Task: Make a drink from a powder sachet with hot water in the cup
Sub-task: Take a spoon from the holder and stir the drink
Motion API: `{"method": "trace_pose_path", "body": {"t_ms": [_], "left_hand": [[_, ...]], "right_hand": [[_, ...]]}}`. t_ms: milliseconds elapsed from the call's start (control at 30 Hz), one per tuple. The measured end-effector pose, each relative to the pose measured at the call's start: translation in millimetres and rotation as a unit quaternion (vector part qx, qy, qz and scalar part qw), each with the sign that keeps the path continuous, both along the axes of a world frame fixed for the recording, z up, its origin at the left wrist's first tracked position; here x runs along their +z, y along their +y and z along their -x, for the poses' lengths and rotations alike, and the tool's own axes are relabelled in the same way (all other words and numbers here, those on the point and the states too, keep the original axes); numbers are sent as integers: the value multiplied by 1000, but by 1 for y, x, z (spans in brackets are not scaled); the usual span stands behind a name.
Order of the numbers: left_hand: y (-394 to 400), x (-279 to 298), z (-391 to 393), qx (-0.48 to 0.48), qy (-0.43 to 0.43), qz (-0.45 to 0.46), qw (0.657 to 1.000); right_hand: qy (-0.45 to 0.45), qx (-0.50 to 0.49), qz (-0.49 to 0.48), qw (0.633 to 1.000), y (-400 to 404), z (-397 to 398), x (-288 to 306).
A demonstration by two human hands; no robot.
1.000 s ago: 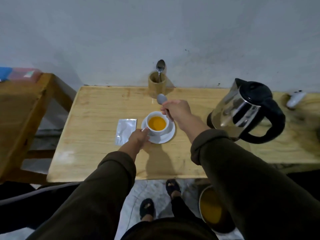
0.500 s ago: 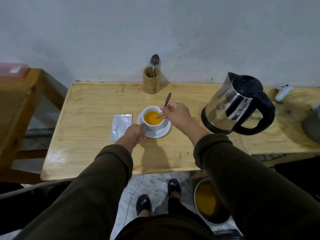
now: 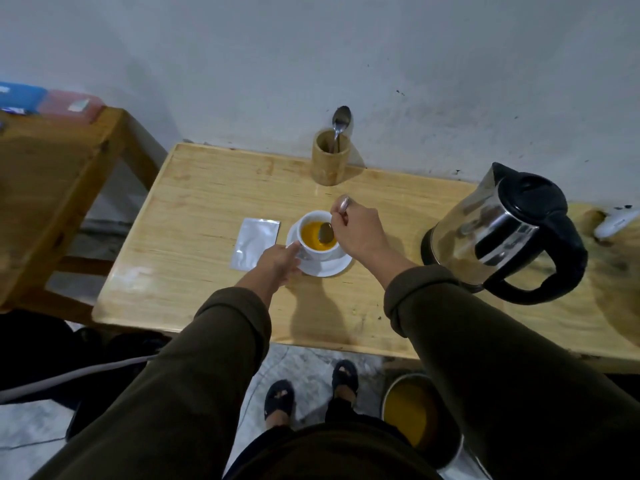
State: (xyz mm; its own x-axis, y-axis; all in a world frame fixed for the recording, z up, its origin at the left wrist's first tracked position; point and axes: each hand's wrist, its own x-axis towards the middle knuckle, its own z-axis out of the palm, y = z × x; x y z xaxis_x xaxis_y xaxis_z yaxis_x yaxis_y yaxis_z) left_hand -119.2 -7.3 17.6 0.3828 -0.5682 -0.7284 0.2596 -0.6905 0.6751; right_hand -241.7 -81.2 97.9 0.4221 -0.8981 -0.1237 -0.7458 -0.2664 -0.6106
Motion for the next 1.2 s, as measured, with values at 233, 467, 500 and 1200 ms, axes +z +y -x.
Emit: {"method": "trace_pose_path", "body": {"t_ms": [233,467,500,1200], "left_hand": [[1,4,5,31,8,10,999],[3,2,6,37,-18,2,999],[3,3,7,38,-21,1,999],[3,5,13,64,-30,17,997]], "right_hand": [[3,51,29,998,-6,-3,-9],[26,77,-17,997,-11,-2,-17],[24,81,-26,996,-12,-2,-16],[67,141,19,988,-23,-1,-13]]}}
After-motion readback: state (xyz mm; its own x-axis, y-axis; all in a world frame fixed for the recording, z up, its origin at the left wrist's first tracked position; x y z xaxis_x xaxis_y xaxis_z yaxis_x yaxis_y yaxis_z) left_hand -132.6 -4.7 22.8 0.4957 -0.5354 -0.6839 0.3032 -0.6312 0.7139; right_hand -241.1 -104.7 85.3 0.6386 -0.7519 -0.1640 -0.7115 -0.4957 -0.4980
